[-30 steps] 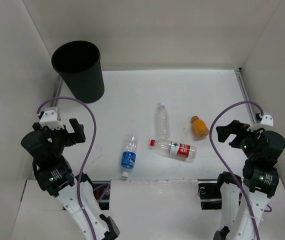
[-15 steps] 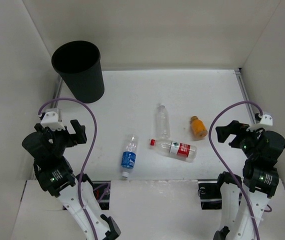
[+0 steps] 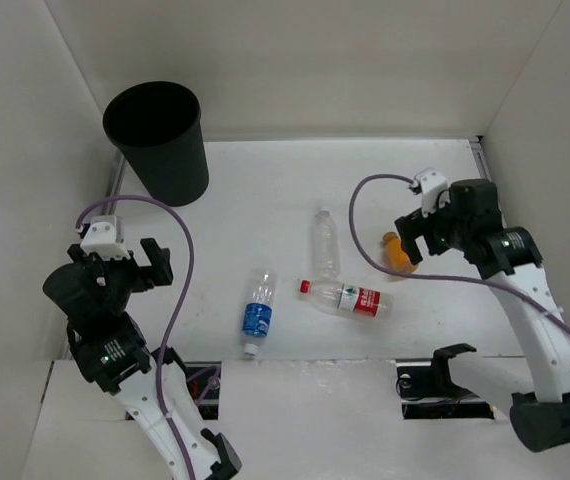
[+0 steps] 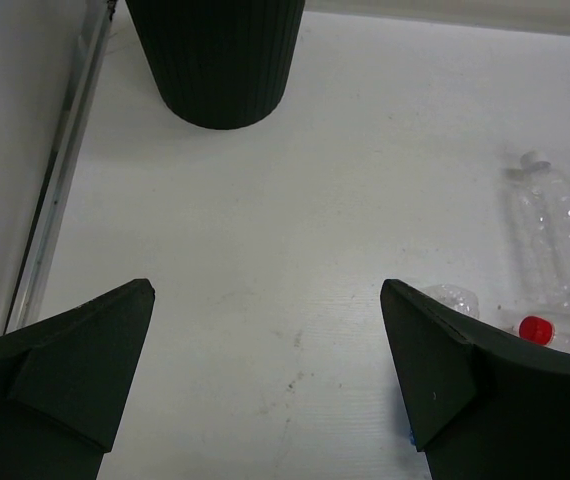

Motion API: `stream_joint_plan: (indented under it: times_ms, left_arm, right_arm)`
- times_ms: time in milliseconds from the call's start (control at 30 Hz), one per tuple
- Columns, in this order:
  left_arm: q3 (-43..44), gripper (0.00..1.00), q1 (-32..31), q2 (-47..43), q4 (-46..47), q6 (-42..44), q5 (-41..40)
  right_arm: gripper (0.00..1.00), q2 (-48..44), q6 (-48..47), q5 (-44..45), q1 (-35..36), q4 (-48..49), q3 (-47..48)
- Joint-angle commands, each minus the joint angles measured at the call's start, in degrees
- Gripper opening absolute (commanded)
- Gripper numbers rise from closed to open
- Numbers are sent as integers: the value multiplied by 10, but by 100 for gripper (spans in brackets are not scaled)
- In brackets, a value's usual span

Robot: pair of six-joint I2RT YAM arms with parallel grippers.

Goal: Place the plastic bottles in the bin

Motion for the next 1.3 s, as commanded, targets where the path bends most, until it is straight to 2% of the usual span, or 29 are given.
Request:
stream_joint_plan:
  times_ms: [0,200,467,700,1267]
  left_arm:
    - [1,100,-1,-7,37,-4,15]
    - [26,100,1,-11,38,-3,24]
    - [50,100,6,0,33,4,24]
    - [66,100,5,21,41,5,26]
    - [79,100,3,22,44,8,29]
  right_arm:
    - [100,43,-101,54,29,12,-14]
    - [100,130,-61,7,-5,40,-6]
    - [100,176,-18,-10,-16,41,-21]
    - [100,224,-17,-11,-38,52,-41]
    - [99,320,12,0,-10,150,-71]
